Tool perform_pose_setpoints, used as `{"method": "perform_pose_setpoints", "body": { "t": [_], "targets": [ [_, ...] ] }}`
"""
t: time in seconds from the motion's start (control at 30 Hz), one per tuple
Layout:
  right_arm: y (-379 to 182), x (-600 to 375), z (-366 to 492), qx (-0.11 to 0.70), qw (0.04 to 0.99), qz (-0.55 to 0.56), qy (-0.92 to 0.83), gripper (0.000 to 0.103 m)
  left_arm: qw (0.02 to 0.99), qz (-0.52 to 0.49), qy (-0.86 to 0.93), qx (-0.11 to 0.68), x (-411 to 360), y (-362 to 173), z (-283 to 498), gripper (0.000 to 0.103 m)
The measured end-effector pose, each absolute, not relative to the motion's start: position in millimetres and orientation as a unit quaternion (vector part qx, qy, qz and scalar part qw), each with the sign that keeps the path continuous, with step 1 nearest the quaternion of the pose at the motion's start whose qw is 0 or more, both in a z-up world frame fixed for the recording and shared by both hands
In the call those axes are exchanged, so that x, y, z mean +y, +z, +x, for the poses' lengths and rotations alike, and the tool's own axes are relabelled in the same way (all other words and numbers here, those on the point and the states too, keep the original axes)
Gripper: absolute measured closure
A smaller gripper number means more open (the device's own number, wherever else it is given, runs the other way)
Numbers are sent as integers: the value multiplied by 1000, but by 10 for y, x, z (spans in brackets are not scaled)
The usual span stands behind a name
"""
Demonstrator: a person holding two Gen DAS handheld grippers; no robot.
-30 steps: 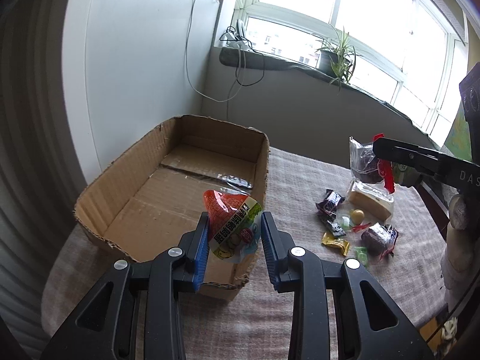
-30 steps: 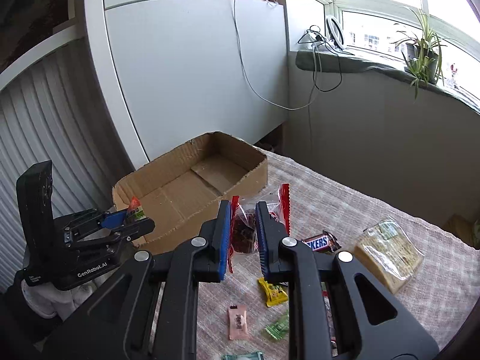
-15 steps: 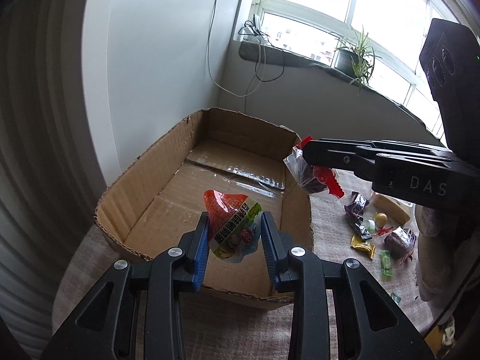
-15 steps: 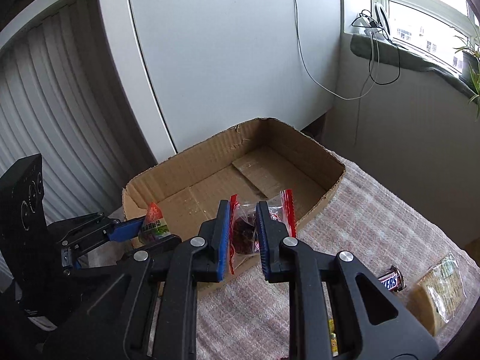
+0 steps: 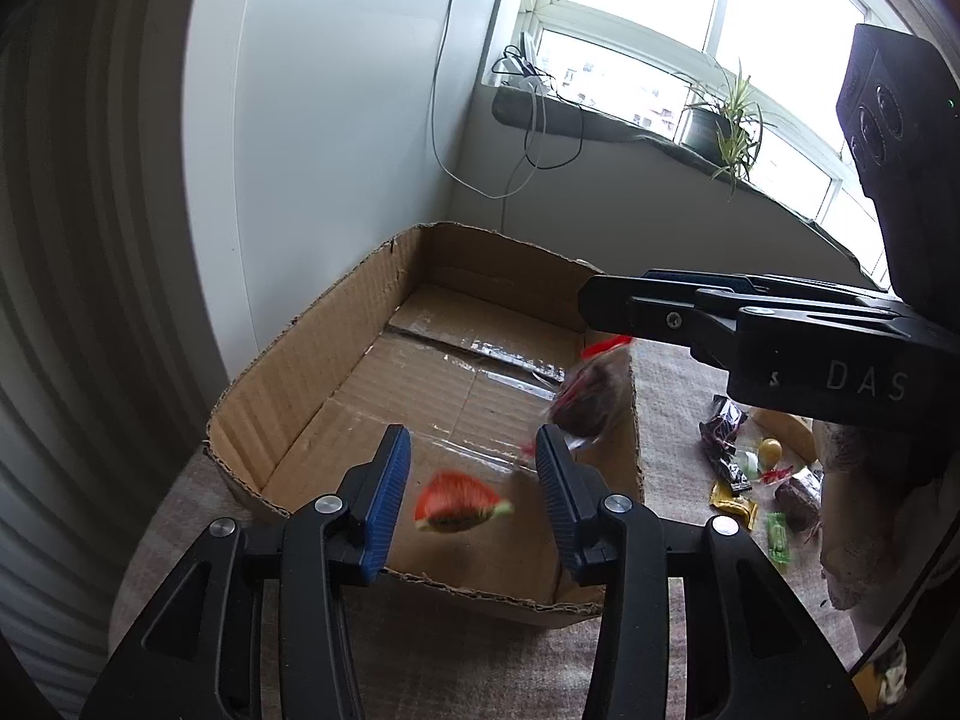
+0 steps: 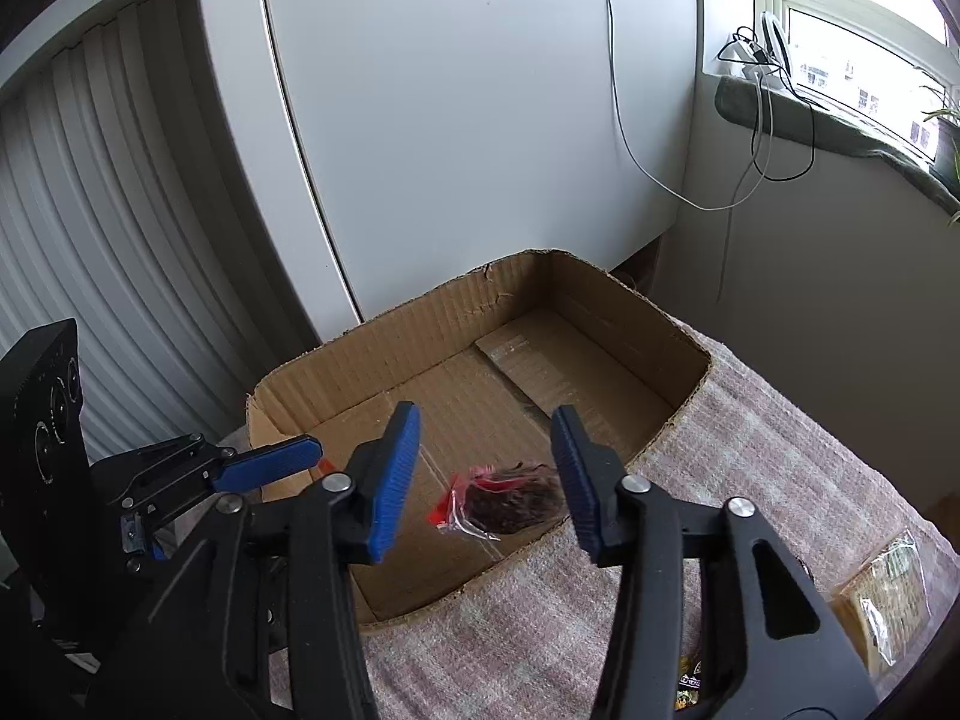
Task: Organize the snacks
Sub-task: 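Carry both packs to the cardboard box and open both grippers to drop them, then grasp the pink wrapper with the left gripper while the right gripper grasps the green mint pack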
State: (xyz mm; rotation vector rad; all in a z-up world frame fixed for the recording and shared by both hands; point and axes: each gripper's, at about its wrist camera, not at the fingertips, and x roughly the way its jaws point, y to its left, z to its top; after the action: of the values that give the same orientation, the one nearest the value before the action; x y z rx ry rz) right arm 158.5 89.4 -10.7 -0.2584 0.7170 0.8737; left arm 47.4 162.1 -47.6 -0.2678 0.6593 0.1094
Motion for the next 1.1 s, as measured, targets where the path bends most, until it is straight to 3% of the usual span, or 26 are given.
{"method": "perform_pose_setpoints", "body": {
  "t": [0.17,0.3,1.1],
  "targets": [
    [-78,838,1613,343,839,-118,406,43,937,-132,57,320,1631,-455,448,61],
    [-59,757,1587,341,842,-117,401,35,938,-129,57,317,1605,-430,419,61],
    [-195,-907,1213,375,858,-146,319,35,935,-115,-30,333,761,-392,264,61]
  ]
}}
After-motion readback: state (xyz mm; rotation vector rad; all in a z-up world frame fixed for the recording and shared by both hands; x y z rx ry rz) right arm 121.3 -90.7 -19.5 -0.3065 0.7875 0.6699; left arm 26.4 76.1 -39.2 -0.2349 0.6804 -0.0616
